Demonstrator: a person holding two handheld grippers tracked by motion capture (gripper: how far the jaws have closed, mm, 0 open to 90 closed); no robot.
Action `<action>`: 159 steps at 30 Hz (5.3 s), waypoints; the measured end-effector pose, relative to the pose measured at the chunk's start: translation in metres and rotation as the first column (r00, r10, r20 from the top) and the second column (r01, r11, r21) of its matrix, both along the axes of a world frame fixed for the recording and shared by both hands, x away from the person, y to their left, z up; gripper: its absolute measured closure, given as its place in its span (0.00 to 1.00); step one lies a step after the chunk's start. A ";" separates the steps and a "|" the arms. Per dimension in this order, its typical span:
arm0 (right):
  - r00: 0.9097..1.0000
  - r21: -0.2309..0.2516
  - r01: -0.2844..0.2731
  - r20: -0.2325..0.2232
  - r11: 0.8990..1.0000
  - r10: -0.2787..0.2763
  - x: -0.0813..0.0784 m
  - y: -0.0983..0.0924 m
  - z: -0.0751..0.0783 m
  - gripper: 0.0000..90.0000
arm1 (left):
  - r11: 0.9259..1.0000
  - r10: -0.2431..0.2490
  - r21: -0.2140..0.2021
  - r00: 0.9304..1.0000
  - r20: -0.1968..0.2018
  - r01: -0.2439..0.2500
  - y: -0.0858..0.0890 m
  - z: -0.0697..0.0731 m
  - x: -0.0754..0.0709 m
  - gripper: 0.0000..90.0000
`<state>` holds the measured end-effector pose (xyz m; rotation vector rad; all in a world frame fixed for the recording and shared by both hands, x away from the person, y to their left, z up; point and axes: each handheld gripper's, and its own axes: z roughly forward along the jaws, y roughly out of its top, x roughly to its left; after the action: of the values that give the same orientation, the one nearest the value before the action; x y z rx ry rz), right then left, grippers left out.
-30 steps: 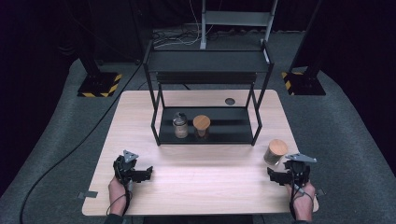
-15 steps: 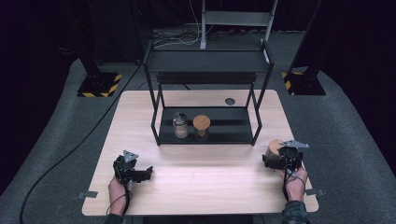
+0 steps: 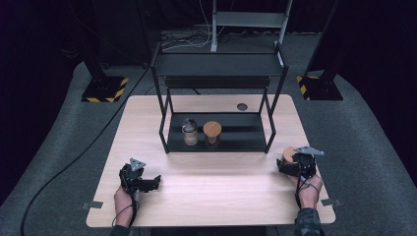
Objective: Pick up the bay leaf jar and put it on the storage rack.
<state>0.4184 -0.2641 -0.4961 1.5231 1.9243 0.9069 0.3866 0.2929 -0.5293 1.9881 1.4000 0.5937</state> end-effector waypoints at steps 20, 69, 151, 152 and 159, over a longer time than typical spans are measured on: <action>1.000 0.013 0.005 0.027 1.000 -0.005 -0.003 -0.002 0.001 0.27 | 1.000 0.001 0.003 1.000 0.002 -0.001 0.000 0.000 0.000 0.00; 0.988 -0.029 -0.134 0.075 0.991 0.136 -0.009 0.040 0.035 0.27 | 1.000 0.001 0.004 1.000 0.003 -0.001 0.000 0.000 0.000 0.00; 0.964 -0.020 -0.255 0.076 0.967 0.256 0.018 0.092 0.039 0.27 | 1.000 -0.001 0.000 1.000 -0.001 0.001 0.000 0.000 0.000 0.00; 0.964 -0.020 -0.256 0.076 0.967 0.257 0.018 0.093 0.039 0.27 | 1.000 -0.001 0.000 1.000 0.000 0.001 0.000 0.000 0.000 0.00; 0.963 -0.018 -0.260 0.076 0.966 0.260 0.021 0.096 0.038 0.27 | 1.000 0.000 0.001 1.000 0.000 0.000 0.000 0.000 0.000 0.00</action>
<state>0.4391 -0.1679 -0.4579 1.2289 2.0999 1.0516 0.3864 0.2927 -0.5293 1.9884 1.3998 0.5944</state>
